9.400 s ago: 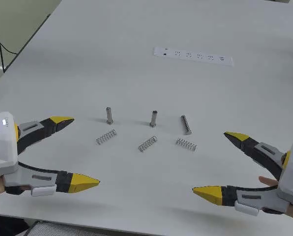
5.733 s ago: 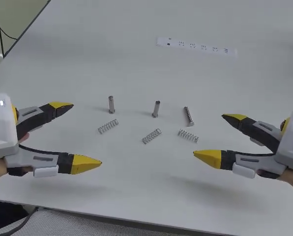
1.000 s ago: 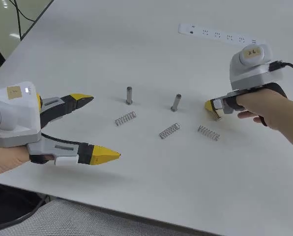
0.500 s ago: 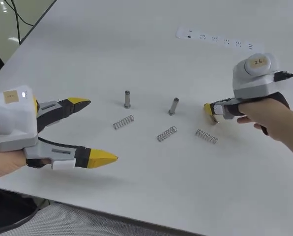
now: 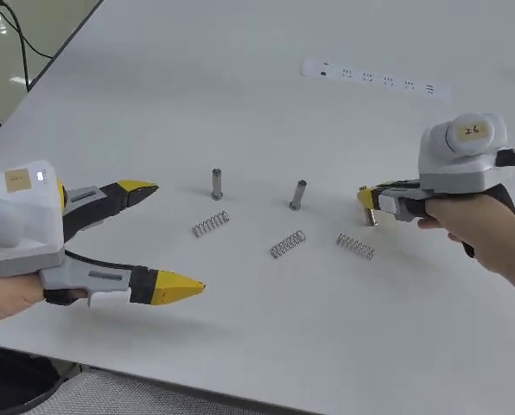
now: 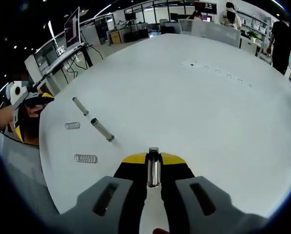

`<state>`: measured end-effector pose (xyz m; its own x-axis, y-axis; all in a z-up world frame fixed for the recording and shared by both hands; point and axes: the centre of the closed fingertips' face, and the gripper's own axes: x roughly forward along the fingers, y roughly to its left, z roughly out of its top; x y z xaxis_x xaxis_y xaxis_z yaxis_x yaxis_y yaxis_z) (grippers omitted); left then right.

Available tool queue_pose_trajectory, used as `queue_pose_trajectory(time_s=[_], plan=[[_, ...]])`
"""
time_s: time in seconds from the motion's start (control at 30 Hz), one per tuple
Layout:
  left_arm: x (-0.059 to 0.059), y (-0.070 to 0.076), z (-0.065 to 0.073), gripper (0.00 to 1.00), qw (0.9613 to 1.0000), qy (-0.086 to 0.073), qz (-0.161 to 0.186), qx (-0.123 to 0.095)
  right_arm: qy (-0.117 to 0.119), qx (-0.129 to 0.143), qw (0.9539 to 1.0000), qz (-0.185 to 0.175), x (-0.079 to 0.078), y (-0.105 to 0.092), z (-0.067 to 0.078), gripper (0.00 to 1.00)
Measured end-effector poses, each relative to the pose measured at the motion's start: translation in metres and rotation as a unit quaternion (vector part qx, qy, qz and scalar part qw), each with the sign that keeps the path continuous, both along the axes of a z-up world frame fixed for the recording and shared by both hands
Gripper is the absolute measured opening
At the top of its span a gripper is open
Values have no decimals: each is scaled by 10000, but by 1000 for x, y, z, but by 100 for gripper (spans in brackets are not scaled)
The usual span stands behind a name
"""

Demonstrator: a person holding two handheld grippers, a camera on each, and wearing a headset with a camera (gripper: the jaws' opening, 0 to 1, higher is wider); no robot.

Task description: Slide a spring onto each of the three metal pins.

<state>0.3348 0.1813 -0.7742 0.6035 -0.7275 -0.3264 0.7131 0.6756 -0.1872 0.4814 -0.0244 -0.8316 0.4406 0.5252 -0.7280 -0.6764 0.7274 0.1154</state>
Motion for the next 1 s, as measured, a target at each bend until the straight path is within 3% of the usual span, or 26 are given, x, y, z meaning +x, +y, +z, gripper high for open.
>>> queue_pose_trajectory(time_s=[0.67,1.0], plan=[[2,-2,3,94,10000,-6,-9,24,-530,287,9981,81,-1,1,13,10],[4,-3,5,94,10000,-34,-7,26,-723,201,9970,198,-4,-1,14,10]])
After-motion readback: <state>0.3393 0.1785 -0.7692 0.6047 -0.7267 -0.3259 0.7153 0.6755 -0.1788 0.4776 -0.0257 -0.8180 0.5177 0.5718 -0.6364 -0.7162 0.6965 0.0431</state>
